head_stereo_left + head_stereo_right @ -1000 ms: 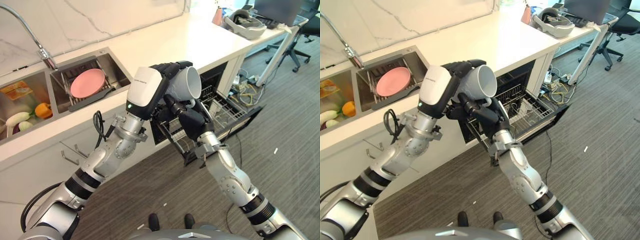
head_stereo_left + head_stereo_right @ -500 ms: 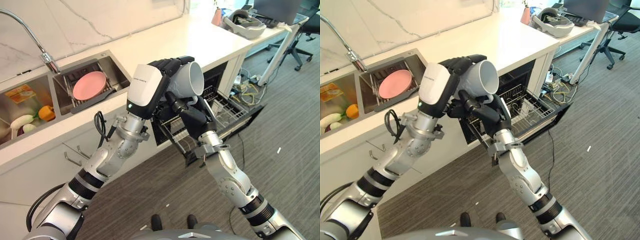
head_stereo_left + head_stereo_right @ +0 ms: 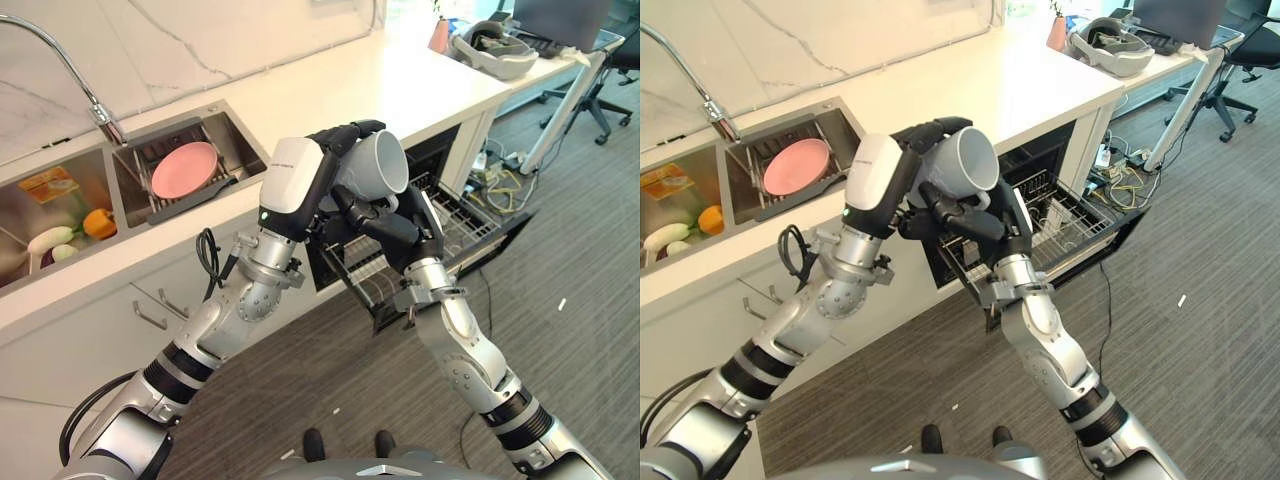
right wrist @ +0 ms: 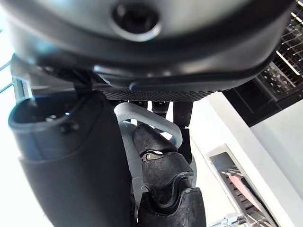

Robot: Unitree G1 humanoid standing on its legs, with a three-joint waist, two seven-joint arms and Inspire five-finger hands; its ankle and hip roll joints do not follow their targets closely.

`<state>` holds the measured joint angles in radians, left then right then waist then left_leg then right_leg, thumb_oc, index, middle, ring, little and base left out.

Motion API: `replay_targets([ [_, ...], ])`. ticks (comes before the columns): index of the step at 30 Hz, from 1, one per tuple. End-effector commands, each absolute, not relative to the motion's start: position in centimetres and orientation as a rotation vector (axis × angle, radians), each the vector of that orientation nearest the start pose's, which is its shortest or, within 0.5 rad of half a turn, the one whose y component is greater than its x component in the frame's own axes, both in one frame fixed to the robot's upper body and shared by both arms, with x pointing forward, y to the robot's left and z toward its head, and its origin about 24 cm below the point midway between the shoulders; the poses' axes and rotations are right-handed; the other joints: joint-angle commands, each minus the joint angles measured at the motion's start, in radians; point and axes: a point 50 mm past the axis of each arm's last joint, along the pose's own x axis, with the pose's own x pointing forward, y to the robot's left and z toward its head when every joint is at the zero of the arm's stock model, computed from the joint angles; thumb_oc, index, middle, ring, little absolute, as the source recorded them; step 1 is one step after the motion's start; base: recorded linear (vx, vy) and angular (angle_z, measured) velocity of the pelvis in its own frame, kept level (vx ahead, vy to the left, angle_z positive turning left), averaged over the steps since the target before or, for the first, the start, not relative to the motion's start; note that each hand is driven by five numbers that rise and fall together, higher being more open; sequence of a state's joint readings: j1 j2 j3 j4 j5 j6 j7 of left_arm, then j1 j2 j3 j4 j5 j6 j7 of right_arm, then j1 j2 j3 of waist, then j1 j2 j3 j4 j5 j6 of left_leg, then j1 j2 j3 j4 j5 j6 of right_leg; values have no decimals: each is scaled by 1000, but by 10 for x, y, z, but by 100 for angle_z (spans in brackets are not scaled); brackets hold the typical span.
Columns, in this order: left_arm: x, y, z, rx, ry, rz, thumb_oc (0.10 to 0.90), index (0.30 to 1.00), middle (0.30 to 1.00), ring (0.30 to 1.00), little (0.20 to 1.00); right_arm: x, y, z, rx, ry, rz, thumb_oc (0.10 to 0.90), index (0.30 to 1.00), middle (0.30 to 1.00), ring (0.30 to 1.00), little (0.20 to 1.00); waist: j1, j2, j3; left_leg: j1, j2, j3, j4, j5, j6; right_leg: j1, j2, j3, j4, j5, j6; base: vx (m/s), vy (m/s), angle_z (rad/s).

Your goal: Place the dishes in the dishwasher.

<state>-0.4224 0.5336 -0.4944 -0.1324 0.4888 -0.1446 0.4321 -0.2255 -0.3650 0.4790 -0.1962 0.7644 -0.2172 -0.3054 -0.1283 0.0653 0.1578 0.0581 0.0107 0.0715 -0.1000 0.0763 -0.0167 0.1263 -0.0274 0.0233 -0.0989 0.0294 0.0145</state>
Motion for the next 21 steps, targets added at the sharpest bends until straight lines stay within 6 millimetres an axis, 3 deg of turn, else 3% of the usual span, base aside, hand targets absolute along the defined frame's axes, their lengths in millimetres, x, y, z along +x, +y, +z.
replay_targets([
  [1, 260, 67, 174, 767, -1001, -312, 400, 300, 300, 300, 300, 260, -97, 237, 600, -817, 389, 595, 592, 592, 592, 592, 4, -38, -62, 106, 61, 72, 13, -130, -79, 24, -73, 3, 12, -95, 99, 39, -6, 0],
  [2, 260, 66, 175, 769, -1002, -314, 400, 300, 300, 300, 300, 260, -97, 238, 591, -821, 387, 400, 300, 300, 300, 300, 4, -38, -61, 106, 61, 72, 13, -130, -79, 25, -73, 4, 12, -95, 99, 0, 0, 0],
  [16, 259, 68, 176, 736, -996, -312, 400, 300, 300, 300, 300, 249, -114, 246, 562, -941, 278, 400, 300, 300, 300, 300, -4, -30, -56, 103, 62, 72, 13, -122, -76, 21, -72, 1, 12, -87, 97, 1, -1, 0],
  [17, 258, 73, 175, 726, -985, -296, 800, 900, 900, 900, 900, 249, -118, 246, 540, -959, 242, 400, 300, 300, 300, 300, -4, -28, -57, 103, 62, 73, 13, -123, -76, 20, -72, 1, 12, -86, 98, 0, 0, 0],
  [21, 259, 85, 173, 711, -946, -249, 800, 900, 900, 900, 900, 248, -126, 243, 504, -964, 178, 400, 300, 300, 300, 300, -3, -27, -56, 104, 62, 73, 13, -124, -76, 21, -73, 0, 12, -87, 98, 0, 0, 0],
])
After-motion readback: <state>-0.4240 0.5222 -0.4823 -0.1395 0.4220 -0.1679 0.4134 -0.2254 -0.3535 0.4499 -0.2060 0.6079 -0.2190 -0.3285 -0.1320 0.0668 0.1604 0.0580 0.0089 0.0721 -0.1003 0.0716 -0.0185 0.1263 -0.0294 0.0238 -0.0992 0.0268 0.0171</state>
